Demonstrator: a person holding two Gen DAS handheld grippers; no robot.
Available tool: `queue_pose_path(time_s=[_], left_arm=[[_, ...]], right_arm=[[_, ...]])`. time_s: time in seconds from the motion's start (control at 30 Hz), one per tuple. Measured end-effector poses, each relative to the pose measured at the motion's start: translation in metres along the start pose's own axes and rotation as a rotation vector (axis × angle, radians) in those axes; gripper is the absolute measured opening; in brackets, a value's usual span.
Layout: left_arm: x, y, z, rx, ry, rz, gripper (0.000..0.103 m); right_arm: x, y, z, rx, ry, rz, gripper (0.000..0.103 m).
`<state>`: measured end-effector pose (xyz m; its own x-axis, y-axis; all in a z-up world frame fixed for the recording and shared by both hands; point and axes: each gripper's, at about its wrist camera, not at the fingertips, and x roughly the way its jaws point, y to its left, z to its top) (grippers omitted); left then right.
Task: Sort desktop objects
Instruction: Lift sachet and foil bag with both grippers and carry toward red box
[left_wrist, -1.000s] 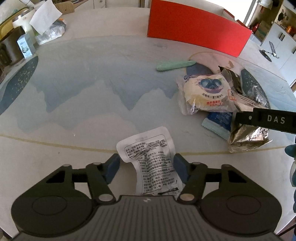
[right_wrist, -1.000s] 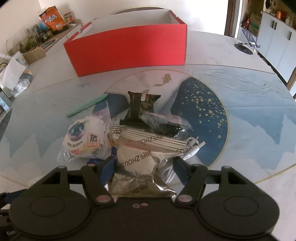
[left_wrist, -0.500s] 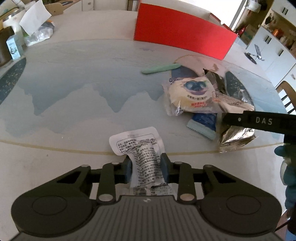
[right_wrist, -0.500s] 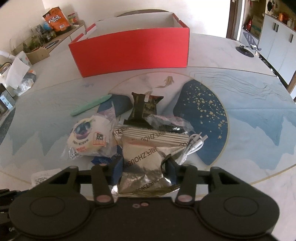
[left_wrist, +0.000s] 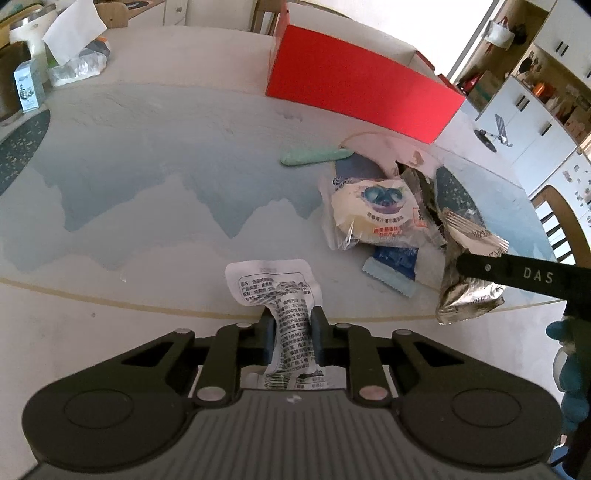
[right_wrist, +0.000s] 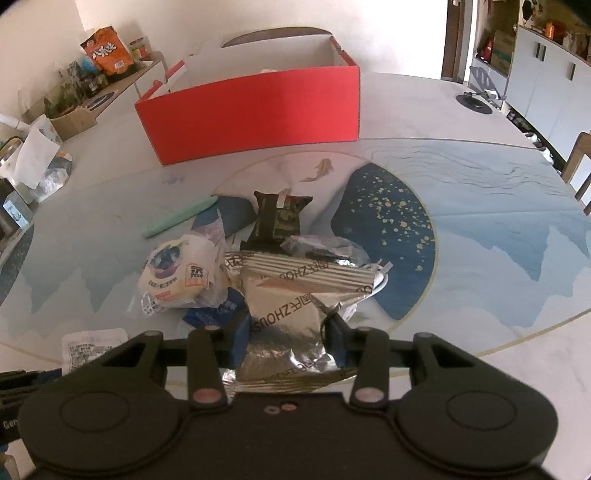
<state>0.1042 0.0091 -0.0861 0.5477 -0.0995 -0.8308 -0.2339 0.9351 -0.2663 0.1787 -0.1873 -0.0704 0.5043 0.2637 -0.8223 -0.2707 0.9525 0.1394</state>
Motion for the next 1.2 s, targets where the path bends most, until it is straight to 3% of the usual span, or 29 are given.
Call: queue_pose_path(time_s=[0.8, 1.2], left_arm=[[-0.063, -0.009, 0.03, 0.104, -0.151, -0.129, 0.018], [-0.102, -0.017, 0.058, 0.145, -0.259, -0.18, 0.018]], right_arm=[[-0.067, 0.023, -0.003, 0.024, -0.123, -0.057, 0.043], [-0.101, 0.035, 0.019, 0.003, -0.207, -0.06, 0.043]])
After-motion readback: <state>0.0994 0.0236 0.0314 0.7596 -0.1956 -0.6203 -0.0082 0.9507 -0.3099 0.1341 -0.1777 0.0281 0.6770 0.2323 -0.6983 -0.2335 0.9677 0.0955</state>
